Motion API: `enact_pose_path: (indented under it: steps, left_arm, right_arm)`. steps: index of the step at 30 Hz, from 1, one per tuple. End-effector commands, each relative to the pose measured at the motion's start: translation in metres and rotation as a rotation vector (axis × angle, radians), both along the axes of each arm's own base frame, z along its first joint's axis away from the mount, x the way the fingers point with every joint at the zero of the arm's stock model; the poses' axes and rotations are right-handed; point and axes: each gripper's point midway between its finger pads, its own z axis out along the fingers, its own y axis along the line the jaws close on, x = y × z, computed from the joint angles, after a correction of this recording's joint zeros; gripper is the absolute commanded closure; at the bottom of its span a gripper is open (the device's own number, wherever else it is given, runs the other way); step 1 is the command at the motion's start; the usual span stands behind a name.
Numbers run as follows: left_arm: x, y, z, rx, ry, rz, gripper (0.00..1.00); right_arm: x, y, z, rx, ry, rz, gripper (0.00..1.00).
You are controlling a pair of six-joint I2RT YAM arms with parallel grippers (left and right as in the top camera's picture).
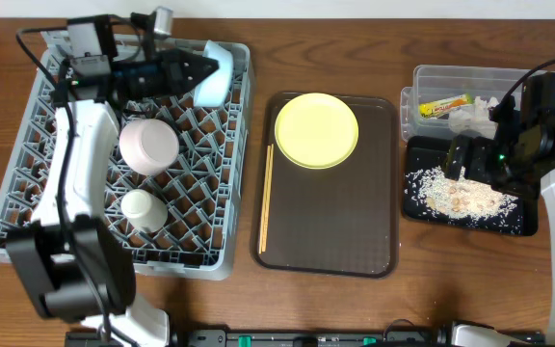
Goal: Sort waste into correct bins and load items into the dishwasher
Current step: 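Carry the blue bowl to the back of the rack and release it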
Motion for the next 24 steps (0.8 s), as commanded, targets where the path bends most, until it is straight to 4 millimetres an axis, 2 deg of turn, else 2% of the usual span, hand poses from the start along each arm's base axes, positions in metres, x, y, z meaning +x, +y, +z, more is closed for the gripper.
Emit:
enact_pose_path:
  steps: [1,6,10,12,17,18,19,21,24]
  left_arm:
    - [0.003,0.008,-0.006,-0.176,0.141,-0.032,0.94]
    - [0.021,0.029,-0.039,-0.275,0.281,0.007,0.94]
    - [0.028,0.043,-0.062,-0.300,0.344,0.044,0.94]
    - [0.030,0.052,-0.071,-0.308,0.361,0.064,0.94]
    - [0.035,0.081,-0.079,-0.299,0.362,0.144,0.93]
    - [0.035,0.087,-0.079,-0.299,0.361,0.158,0.85]
    - [0.035,0.093,-0.079,-0.300,0.359,0.170,0.72]
    - [0.035,0.103,-0.079,-0.305,0.357,0.190,0.53]
    - [0.034,0.115,-0.079,-0.310,0.355,0.215,0.33]
  right_arm:
    - [0.001,-0.003,0.005,-0.015,-0.014,0.006,0.01]
    - [0.001,-0.003,0.004,-0.014,-0.012,0.006,0.01]
    - [0.001,-0.004,0.004,-0.015,-0.012,0.006,0.01]
    - [0.001,-0.003,0.004,-0.014,-0.012,0.006,0.01]
    - [0.001,-0.003,0.004,-0.015,-0.012,0.006,0.01]
    - [0.001,-0.003,0.004,-0.014,-0.012,0.006,0.01]
    - [0.001,-0.003,0.004,-0.014,-0.012,0.006,0.01]
    - [0.001,-0.003,0.004,-0.015,-0.012,0.006,0.01]
    - [0.000,-0.003,0.004,-0.014,-0.011,0.006,0.01]
